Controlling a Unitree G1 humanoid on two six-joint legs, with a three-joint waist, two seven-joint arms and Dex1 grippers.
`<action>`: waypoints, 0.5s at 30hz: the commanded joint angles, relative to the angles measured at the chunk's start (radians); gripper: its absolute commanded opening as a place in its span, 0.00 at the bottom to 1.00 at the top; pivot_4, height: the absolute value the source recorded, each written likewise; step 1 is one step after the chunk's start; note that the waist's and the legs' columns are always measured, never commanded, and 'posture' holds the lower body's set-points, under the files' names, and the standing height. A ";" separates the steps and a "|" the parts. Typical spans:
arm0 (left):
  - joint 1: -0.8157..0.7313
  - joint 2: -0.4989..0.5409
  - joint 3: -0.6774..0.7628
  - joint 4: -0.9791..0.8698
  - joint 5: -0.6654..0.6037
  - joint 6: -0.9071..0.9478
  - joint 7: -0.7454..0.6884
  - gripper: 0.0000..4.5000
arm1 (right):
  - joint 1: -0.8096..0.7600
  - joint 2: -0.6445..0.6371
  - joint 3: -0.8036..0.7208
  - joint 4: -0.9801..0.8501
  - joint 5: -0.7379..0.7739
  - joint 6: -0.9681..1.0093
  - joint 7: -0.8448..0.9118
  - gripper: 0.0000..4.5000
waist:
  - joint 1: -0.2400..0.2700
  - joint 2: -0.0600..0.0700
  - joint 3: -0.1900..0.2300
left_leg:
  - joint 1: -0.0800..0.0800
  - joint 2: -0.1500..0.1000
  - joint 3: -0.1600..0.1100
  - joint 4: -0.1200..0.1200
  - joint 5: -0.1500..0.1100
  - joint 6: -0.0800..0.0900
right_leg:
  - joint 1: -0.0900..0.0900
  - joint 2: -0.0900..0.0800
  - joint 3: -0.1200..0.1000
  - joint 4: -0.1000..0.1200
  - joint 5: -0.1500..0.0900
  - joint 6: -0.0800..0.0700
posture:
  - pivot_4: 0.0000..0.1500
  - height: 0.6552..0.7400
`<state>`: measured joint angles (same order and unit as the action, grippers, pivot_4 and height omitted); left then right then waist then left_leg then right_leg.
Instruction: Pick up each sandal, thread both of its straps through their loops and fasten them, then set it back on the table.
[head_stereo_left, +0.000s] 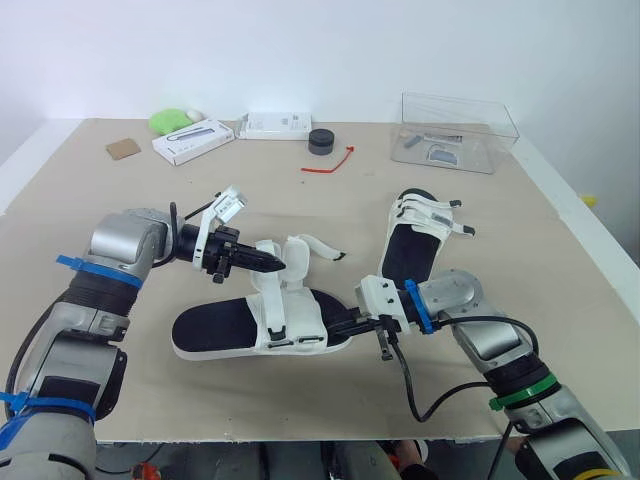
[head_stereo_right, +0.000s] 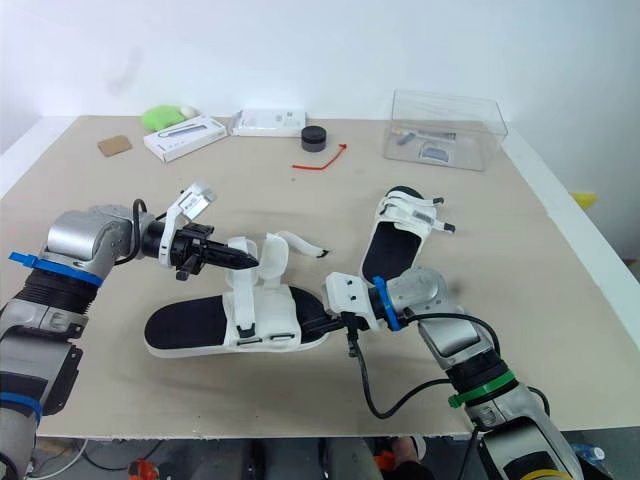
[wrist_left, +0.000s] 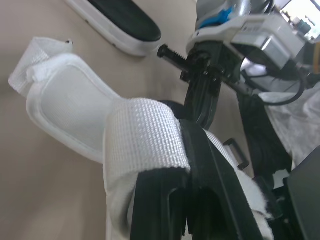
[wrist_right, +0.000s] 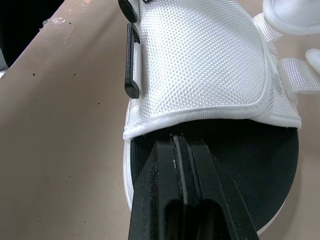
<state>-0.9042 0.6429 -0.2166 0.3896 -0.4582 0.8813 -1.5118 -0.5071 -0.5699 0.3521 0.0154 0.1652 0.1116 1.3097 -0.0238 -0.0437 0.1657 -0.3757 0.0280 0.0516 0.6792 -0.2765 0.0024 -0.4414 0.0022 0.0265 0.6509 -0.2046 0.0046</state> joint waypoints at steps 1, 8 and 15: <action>-0.010 0.013 0.025 -0.051 -0.021 0.010 -0.006 0.00 | 0.004 -0.007 0.009 -0.012 -0.011 0.000 0.003 0.00 | 0.000 0.000 0.000 | 0.000 0.000 0.000 0.000 0.000 0.000 | 0.000 0.000 0.000 0.000 0.000 0.000 | 1.00 1.00; 0.039 0.027 -0.007 -0.117 -0.019 0.016 -0.016 0.00 | -0.001 -0.003 0.011 -0.006 -0.013 -0.001 0.005 0.00 | 0.000 0.000 0.000 | 0.000 0.000 0.000 0.000 0.000 0.000 | 0.000 0.000 0.001 0.000 0.000 0.000 | 1.00 1.00; 0.050 0.018 -0.024 -0.102 0.014 -0.021 0.008 0.00 | -0.003 -0.001 0.012 -0.005 -0.013 0.001 0.004 0.00 | 0.000 0.000 0.000 | 0.000 0.000 0.000 0.000 0.000 0.000 | 0.000 0.000 0.001 0.000 0.000 0.000 | 1.00 1.00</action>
<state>-0.8589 0.6553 -0.2385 0.3030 -0.4489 0.8744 -1.5022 -0.5080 -0.5695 0.3525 0.0156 0.1639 0.1112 1.3106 -0.0239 -0.0437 0.1656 -0.3755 0.0280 0.0517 0.6792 -0.2766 0.0026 -0.4414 0.0023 0.0275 0.6510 -0.2046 0.0045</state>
